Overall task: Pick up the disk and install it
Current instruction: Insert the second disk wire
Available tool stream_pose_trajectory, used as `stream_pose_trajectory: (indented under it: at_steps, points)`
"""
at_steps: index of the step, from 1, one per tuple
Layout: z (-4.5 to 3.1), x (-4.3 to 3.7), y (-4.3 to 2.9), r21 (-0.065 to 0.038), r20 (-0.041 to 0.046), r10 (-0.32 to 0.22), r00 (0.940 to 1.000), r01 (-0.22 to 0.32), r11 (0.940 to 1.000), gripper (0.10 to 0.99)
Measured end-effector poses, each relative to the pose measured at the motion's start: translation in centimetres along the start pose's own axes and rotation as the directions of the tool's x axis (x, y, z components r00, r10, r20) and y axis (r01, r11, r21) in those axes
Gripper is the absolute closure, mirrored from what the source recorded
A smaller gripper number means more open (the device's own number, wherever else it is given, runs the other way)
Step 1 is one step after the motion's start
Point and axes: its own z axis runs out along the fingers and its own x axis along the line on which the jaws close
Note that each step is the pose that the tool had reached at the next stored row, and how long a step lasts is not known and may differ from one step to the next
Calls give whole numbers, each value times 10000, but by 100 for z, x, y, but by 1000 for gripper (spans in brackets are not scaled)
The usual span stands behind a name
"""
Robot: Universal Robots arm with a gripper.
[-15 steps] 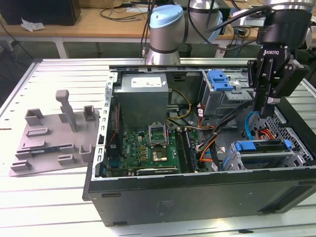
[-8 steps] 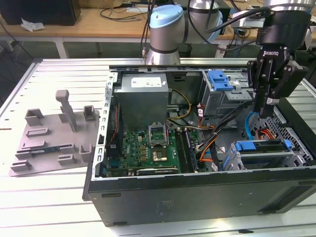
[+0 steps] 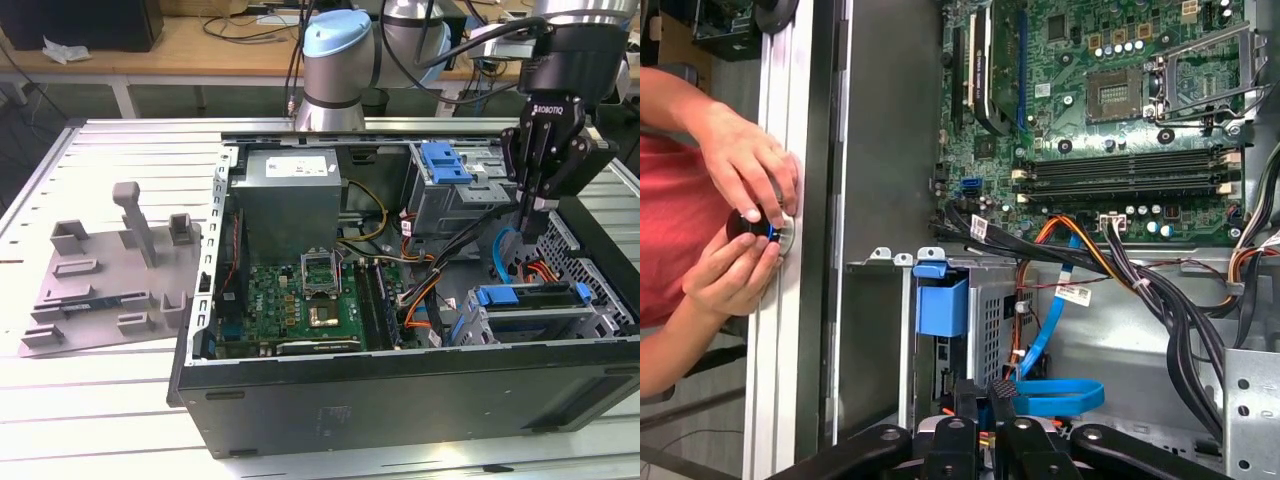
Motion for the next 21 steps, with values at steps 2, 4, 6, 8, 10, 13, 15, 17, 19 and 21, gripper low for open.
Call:
stream_pose_trajectory:
  at_steps: [2,4,6,8,10,13,15,17,19,21]
  points:
    - [1,0,0,-1,0,0,10000,0,10000,925]
    - [2,0,0,-1,2,0,10000,0,10000,925]
    - [23,42,0,0,14,-1,10000,1,10000,925]
    - [56,106,0,2,94,-5,10000,5,10000,925]
    - [95,181,0,9,377,-22,9993,22,10000,925]
    - [135,260,-1,23,799,-47,9968,46,10000,925]
    - [165,316,-1,31,1063,-63,9943,60,10000,925]
    - [185,356,-1,37,1242,-74,9922,70,10000,925]
    - [211,405,-2,45,1448,-87,9894,82,10000,925]
    - [230,442,-1,49,1580,-95,9874,88,9999,925]
